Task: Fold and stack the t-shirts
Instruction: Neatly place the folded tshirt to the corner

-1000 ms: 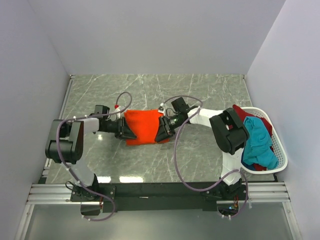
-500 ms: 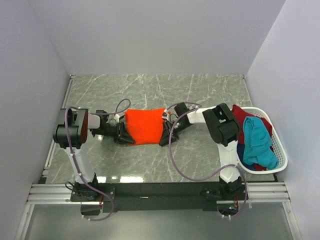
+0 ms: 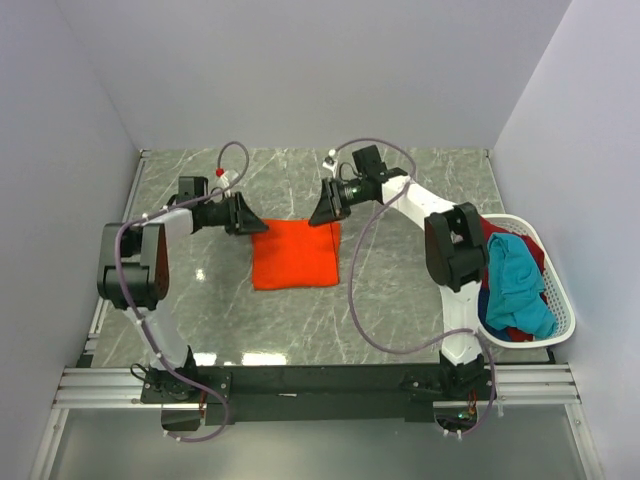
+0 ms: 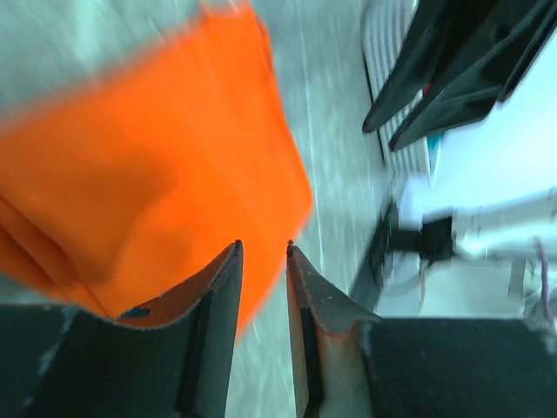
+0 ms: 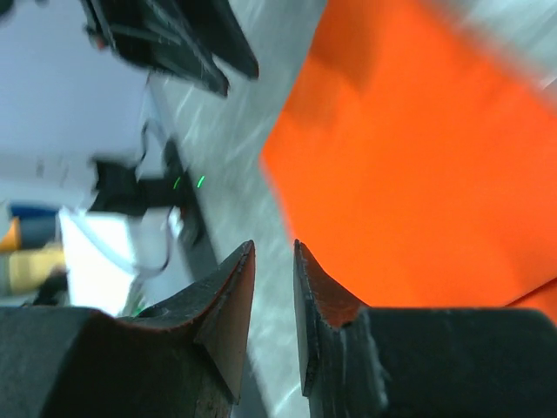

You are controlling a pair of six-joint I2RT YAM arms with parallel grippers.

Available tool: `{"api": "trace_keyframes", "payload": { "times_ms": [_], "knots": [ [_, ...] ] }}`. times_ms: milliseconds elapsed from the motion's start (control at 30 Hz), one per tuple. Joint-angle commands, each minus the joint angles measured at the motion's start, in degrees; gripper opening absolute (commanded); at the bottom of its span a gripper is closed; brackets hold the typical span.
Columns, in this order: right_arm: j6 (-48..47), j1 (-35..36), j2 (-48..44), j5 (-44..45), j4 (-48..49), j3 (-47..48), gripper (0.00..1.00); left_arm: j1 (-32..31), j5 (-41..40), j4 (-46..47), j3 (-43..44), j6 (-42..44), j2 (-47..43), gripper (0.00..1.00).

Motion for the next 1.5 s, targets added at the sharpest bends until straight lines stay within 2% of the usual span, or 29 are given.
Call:
{"api": "trace_keyframes", "payload": {
  "times_ms": [0, 67, 167, 333, 433, 533, 567, 667, 700, 767, 800, 833, 867, 933, 967, 1000, 1067, 1133, 1300, 1467],
  "knots": [
    [5.98, -1.32, 9.18, 4.33, 6.01, 5.94, 0.32, 0.27, -4.74, 15.08, 3.91, -14.8, 6.66, 0.33],
    [8.69, -2.2, 12.8, 5.65, 6.55, 10.51, 0.32, 0.27, -6.16, 18.85, 5.83, -17.28, 11.13, 0.32],
    [12.65, -3.69, 18.6, 7.93, 9.62, 12.72, 0.32, 0.27, -9.31, 17.04, 9.96, -17.82, 16.75, 0.31],
    [15.39, -6.85, 20.82, 11.62, 10.16, 12.81, 0.33, 3.43, -11.61, 14.48, 13.31, -17.21, 21.26, 0.3],
    [13.9, -8.17, 18.63, 13.82, 8.14, 12.89, 0.34, 4.31, -12.05, 12.55, 13.93, -15.45, 20.13, 0.34],
    [10.92, -8.44, 12.75, 16.45, 4.37, 13.16, 0.42, 5.37, -12.75, 9.48, 14.02, -11.33, 14.6, 0.42],
    [9.52, -8.35, 8.55, 18.12, 3.05, 12.72, 0.47, 5.63, -13.27, 8.42, 13.59, -8.18, 10.32, 0.44],
    [5.66, -6.6, -0.32, 23.38, -0.98, 10.53, 0.6, 5.72, -18.8, 1.93, 12.09, -1.59, 0.48, 0.54],
    [4.07, -5.81, -2.28, 27.84, -2.66, 10.09, 0.63, 5.72, -20.73, 0.43, 11.65, -0.08, -2.0, 0.58],
    [0.3, -1.69, -7.36, 34.62, -6.95, 8.51, 0.66, 5.81, -26.44, -3.69, 10.17, 2.38, -9.19, 0.78],
    [-0.42, -0.19, -8.7, 37.96, -8.2, 7.28, 0.79, 5.81, -28.11, -4.59, 9.55, 4.05, -11.67, 0.89],
    [-1.82, 3.48, -9.76, 44.0, -9.52, 6.84, 0.85, 5.98, -31.35, -5.29, 8.15, 4.5, -16.39, 0.99],
    [-1.66, 5.34, -10.55, 46.84, -11.88, 6.57, 0.86, 5.99, -33.04, -6.6, 7.44, 5.11, -18.7, 0.99],
    [1.48, 9.3, -9.86, 57.89, -15.31, 7.44, 0.87, 5.99, -38.73, -7.58, 6.03, 3.38, -24.23, 1.0],
    [2.72, 12.62, -7.86, 59.16, -19.07, 8.23, 0.87, 6.07, -43.9, -8.11, 5.85, 2.23, -25.48, 0.99],
    [3.95, 14.05, -6.53, 61.27, -20.94, 9.37, 0.87, 5.99, -45.69, -10.64, 5.94, 1.44, -26.63, 0.99],
    [5.37, 18.25, -5.47, 63.39, -20.18, 7.81, 0.89, 6.07, -49.12, -14.24, 6.46, 0.99, -28.83, 0.99],
    [7.21, 20.47, -3.55, 62.96, -20.07, 7.09, 0.91, 6.16, -48.44, -15.66, 5.59, 1.69, -30.93, 0.99],
    [9.85, 26.36, 3.05, 66.47, -21.83, 12.97, 0.91, 6.07, -47.82, -16.46, 0.33, 2.13, -35.86, 1.0],
    [13.28, 27.77, 8.42, 70.15, -19.02, 12.81, 0.91, 6.25, -47.65, -17.87, -3.11, 3.45, -37.62, 0.99]
  ]
}}
